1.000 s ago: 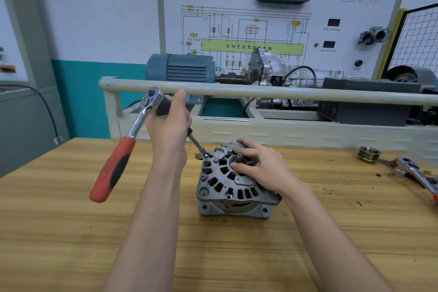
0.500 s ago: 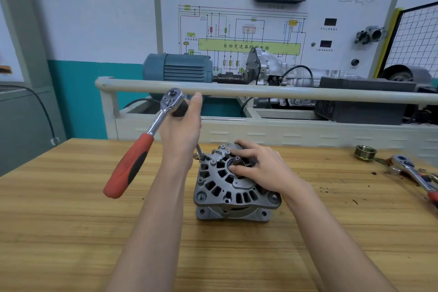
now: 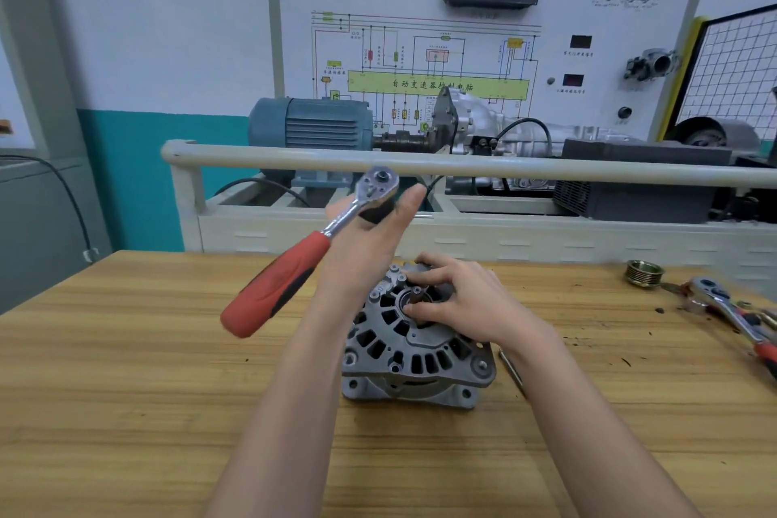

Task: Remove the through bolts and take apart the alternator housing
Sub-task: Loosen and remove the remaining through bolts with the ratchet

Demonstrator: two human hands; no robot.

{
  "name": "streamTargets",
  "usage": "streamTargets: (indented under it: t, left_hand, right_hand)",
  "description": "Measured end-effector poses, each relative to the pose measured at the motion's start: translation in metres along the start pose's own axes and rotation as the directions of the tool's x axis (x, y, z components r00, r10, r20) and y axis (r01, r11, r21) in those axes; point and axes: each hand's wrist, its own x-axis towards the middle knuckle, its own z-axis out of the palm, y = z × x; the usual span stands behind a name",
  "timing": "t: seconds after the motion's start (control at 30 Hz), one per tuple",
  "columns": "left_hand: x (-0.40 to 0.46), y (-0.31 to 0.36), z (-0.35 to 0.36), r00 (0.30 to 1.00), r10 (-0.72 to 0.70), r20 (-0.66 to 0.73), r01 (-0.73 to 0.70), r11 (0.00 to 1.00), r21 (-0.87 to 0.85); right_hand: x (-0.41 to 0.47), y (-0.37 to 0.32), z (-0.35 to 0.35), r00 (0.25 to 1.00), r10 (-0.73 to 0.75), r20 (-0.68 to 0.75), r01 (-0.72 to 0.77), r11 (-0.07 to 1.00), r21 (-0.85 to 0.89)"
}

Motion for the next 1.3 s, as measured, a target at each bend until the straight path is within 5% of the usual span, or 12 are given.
streamTargets:
  t: [0.17, 0.3, 0.57, 0.73, 0.9, 1.3]
  left_hand:
    - [0.003, -0.001, 0.019, 0.989, 0.141, 0.042, -0.14, 0.99, -0.024]
    - [0.0, -0.008, 0.027, 0.992, 0.088, 0.087, -0.083, 0.995, -0.052]
    - [0.008, -0.008, 0.004, 0.998, -0.006, -0.06, 0.0, 0.994, -0.112]
    - [0.011, -0.003, -0.003, 0.998, -0.029, -0.052, 0.022, 0.991, -0.134]
    - [0.012, -0.006, -0.022, 0.997, 0.053, 0.057, -0.043, 0.984, -0.171]
    - [0.008, 0.005, -0.047, 0.954, -0.087, 0.287, 0.143, 0.973, -0.182]
  right_hand:
    - [0.001, -0.003, 0.0, 1.0, 0.01, 0.0, -0.01, 1.0, 0.002]
    - [0.0, -0.006, 0.004, 0.999, -0.029, -0.045, 0.028, 0.999, -0.028]
    - [-0.005, -0.015, 0.023, 0.977, 0.117, -0.177, -0.09, 0.984, 0.152]
    - [-0.002, -0.017, 0.035, 0.984, 0.087, -0.154, -0.104, 0.989, -0.103]
    - [0.0, -0.013, 0.033, 0.992, 0.045, -0.118, -0.062, 0.987, -0.148]
    - [0.004, 0.001, 0.018, 0.993, -0.117, -0.019, 0.116, 0.991, -0.07]
